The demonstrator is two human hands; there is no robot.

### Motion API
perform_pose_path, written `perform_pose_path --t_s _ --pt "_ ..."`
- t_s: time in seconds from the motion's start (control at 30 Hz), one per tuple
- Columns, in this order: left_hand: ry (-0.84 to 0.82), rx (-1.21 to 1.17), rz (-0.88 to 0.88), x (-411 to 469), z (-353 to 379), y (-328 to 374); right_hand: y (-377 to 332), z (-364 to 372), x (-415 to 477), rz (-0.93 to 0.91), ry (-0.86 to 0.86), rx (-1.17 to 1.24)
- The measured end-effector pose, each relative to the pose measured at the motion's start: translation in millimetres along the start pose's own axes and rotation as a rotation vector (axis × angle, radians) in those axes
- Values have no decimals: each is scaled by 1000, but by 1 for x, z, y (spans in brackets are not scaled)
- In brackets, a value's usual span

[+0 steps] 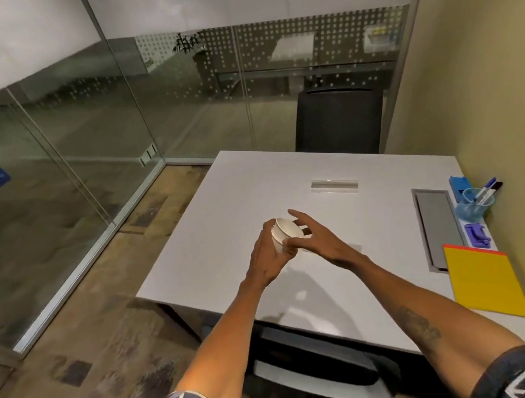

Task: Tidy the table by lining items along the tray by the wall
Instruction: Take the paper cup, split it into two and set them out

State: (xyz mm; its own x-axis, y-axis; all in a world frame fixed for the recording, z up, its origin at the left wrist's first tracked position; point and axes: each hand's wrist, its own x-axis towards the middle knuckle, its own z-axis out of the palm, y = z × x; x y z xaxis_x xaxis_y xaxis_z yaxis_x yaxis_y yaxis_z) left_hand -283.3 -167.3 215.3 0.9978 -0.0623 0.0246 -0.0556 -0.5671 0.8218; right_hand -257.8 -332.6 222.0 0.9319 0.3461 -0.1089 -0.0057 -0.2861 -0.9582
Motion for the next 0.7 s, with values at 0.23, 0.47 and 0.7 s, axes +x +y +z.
perform_pose_path --t_s 0.23,0.47,0.7 --pt "26 -82 -1 -1 -80 -56 -24 92 35 -27 83 75" --pt "83 -158 -41 4 -146 -107 -47 172 84 -20 54 183" --pt "53 -106 -133 27 -174 -147 -39 211 134 11 95 220"
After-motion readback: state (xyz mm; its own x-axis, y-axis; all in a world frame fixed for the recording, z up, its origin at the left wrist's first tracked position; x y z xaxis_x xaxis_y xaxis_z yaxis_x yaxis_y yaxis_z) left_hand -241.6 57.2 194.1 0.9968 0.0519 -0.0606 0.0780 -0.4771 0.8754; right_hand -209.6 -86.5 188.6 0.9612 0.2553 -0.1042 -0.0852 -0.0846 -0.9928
